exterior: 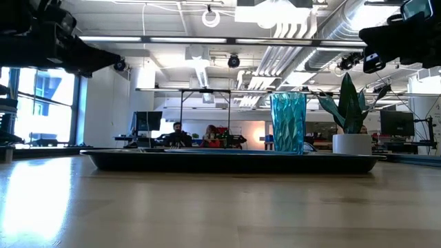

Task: Pick and place plate/cup/fork/spoon on tray
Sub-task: Return to Home Position

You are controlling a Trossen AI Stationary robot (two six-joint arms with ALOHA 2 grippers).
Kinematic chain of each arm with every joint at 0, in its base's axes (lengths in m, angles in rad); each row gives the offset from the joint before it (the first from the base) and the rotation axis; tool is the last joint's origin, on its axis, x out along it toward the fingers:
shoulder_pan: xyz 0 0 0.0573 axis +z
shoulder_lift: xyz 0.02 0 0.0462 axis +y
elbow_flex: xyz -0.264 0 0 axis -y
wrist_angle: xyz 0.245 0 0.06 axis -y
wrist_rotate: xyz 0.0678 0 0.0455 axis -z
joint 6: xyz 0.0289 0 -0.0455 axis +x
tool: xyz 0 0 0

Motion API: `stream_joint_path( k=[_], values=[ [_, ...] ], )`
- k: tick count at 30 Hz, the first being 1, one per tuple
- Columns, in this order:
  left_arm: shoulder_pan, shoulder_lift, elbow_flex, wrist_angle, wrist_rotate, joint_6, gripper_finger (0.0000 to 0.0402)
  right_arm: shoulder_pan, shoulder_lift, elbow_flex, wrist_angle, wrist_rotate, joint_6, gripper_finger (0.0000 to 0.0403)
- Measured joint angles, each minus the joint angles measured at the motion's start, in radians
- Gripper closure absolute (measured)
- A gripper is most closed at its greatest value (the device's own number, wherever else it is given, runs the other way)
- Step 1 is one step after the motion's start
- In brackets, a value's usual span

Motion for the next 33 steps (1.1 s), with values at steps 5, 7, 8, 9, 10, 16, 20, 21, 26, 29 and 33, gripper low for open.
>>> stream_joint_path(
  k=[5, 7, 8, 9, 10, 16, 20, 21, 26, 29, 33],
  values=[
    [-0.002, 0.000, 0.000, 0.043, 0.001, -0.029, 0.0401, 0.000, -0.001, 0.000, -0.028, 0.003, 0.000, 0.0403],
    [-0.012, -0.002, 0.003, 0.079, 0.033, -0.019, 0.0401, 0.000, 0.000, 0.000, -0.083, 0.012, -0.007, 0.0403],
    [-0.016, -0.002, 0.003, 0.058, 0.035, -0.008, 0.0401, 0.000, 0.000, 0.000, -0.115, 0.024, -0.011, 0.0403],
    [-0.019, -0.001, 0.001, 0.020, 0.014, 0.004, 0.0401, 0.000, 0.003, 0.000, -0.124, 0.038, -0.008, 0.0403],
    [-0.020, 0.000, 0.001, -0.025, -0.027, 0.013, 0.0401, 0.000, 0.008, 0.000, -0.126, 0.054, 0.008, 0.0403],
    [0.006, 0.008, 0.000, -0.068, -0.089, 0.009, 0.0401, 0.000, 0.014, 0.000, -0.126, 0.089, 0.029, 0.0403],
    [0.010, 0.008, 0.000, -0.067, -0.088, -0.007, 0.0401, 0.000, 0.014, 0.000, -0.126, 0.100, -0.003, 0.0403],
    [0.010, 0.008, 0.000, -0.067, -0.088, -0.010, 0.0401, 0.000, 0.014, 0.000, -0.126, 0.099, -0.008, 0.0403],
    [0.009, 0.008, 0.000, -0.020, -0.088, -0.035, 0.0401, 0.000, 0.014, 0.000, -0.126, 0.100, -0.018, 0.0403],
    [0.009, 0.008, 0.000, -0.024, -0.088, -0.035, 0.0401, 0.000, 0.014, 0.000, -0.127, 0.100, -0.009, 0.0403],
    [0.010, 0.008, 0.000, -0.030, -0.098, -0.058, 0.0401, 0.000, 0.014, 0.000, -0.130, 0.082, -0.135, 0.0403]
  ],
)
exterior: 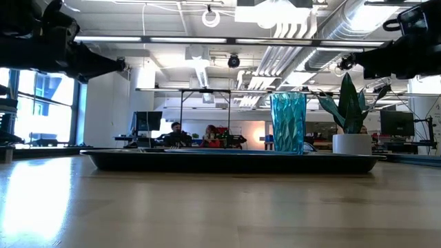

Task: Pick and place plate/cup/fork/spoon on tray
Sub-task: Return to Home Position

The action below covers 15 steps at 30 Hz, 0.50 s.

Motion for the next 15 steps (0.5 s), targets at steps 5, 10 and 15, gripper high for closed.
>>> stream_joint_path(
  k=[5, 10, 15],
  values=[
    [0.000, 0.011, 0.000, -0.029, -0.039, -0.082, 0.0400, 0.000, 0.000, 0.000, 0.000, 0.000, -0.098, 0.0403],
    [0.000, 0.012, 0.000, -0.031, -0.035, -0.081, 0.0399, 0.000, 0.000, 0.000, 0.000, 0.000, -0.099, 0.0403],
    [0.000, 0.012, 0.000, -0.026, -0.034, -0.091, 0.0398, 0.000, 0.000, 0.000, 0.000, 0.000, -0.100, 0.0403]
  ],
)
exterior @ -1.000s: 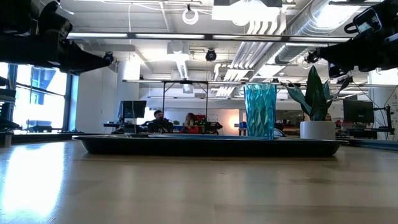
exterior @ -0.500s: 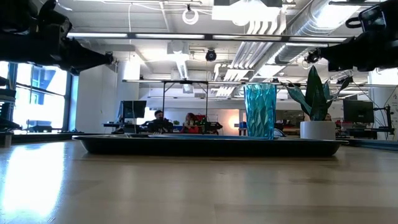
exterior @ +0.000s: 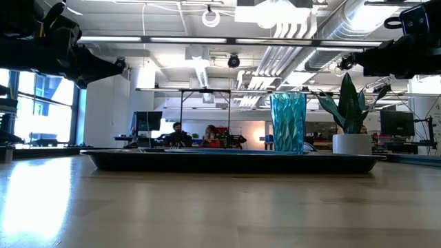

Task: Pick and place plate/cup/fork/spoon on tray
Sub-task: Return to Home Position

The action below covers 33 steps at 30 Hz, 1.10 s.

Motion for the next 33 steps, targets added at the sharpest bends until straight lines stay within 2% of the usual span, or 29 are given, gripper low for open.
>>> stream_joint_path(
  k=[33],
  values=[
    [0.000, 0.000, 0.000, -0.003, 0.000, -0.024, 0.0398, 0.000, 0.000, 0.000, 0.000, 0.000, 0.000, 0.0403]
  ],
)
